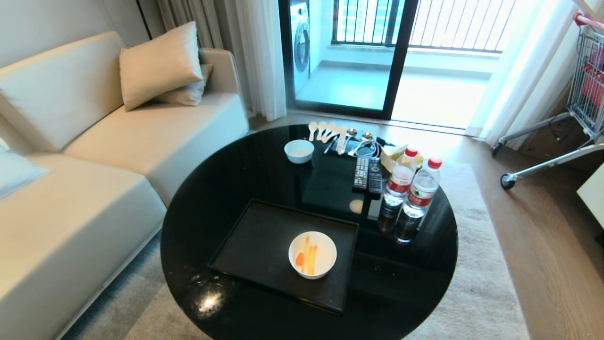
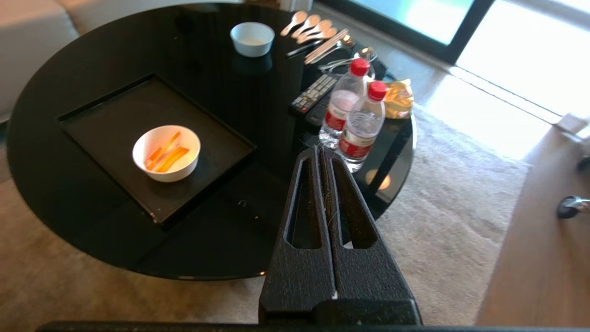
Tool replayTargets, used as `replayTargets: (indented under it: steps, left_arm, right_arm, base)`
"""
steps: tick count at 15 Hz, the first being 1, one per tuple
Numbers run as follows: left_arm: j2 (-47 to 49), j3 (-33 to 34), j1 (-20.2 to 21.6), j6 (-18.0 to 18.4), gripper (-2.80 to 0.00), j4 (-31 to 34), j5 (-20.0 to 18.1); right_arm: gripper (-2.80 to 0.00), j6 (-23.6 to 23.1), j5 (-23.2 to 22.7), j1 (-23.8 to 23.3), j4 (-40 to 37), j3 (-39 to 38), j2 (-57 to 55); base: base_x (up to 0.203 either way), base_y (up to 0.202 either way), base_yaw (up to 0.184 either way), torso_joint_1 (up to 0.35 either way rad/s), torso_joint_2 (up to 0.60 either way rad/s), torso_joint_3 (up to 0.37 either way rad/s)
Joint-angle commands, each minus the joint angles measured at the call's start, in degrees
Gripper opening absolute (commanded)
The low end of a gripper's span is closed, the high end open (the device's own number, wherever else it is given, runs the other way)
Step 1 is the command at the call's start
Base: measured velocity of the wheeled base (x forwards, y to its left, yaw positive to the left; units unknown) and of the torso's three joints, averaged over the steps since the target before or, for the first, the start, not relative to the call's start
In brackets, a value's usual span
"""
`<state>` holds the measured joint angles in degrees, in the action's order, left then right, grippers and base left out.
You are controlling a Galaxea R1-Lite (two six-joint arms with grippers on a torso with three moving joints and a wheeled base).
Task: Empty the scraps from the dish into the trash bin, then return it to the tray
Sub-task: Pick up the bowl with leftover food
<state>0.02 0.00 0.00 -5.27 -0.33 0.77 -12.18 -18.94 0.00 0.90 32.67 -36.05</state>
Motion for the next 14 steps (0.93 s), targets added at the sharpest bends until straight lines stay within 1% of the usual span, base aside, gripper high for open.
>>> replayTargets:
  steps: [1,3,6,8,9,12,13,14]
  left_arm:
    - [0.0,0.0,0.0,-0.1,-2.80,0.0,0.0]
    - [0.0,0.0,0.0,0.0,-2.80,0.0,0.0]
    - [0.0,0.0,0.0,-0.1,-2.80,0.0,0.0]
    - [0.0,0.0,0.0,-0.1,-2.80,0.0,0.0]
    - [0.0,0.0,0.0,0.0,-2.80,0.0,0.0]
    - [0.0,0.0,0.0,-0.1,-2.80,0.0,0.0]
    - [0.0,0.0,0.0,-0.1,-2.80,0.0,0.0]
    - [0.0,0.0,0.0,-0.1,-2.80,0.0,0.0]
  right_arm:
    - [-2.80,-0.3,-2.0,0.0,0.1,2.6,-11.4]
    - [-2.80,-0.2,-2.6,0.0,0.2,4.3,-18.1]
    - [-2.80,-0.1,-2.9,0.1,0.1,9.7,-28.2]
    - [-2.80,-0.1,-3.0,1.8,0.1,14.5,-34.3]
    - [-2.80,0.1,-3.0,3.4,0.1,16.3,-37.1]
    - [-2.80,3.0,-2.3,11.2,-0.1,19.9,-43.7]
    - [-2.80,3.8,-1.3,13.4,-0.3,20.5,-45.4]
    - [-2.80,5.1,0.9,16.3,-0.1,20.9,-47.4]
  base:
    - [0.000,0.000,0.000,0.000,0.00,0.000]
    - [0.000,0.000,0.000,0.000,0.00,0.000]
    - [0.000,0.000,0.000,0.000,0.00,0.000]
    - [0.000,0.000,0.000,0.000,0.00,0.000]
    - [0.000,0.000,0.000,0.000,0.00,0.000]
    - [0.000,0.000,0.000,0.000,0.00,0.000]
    - [0.000,0.000,0.000,0.000,0.00,0.000]
    - [0.000,0.000,0.000,0.000,0.00,0.000]
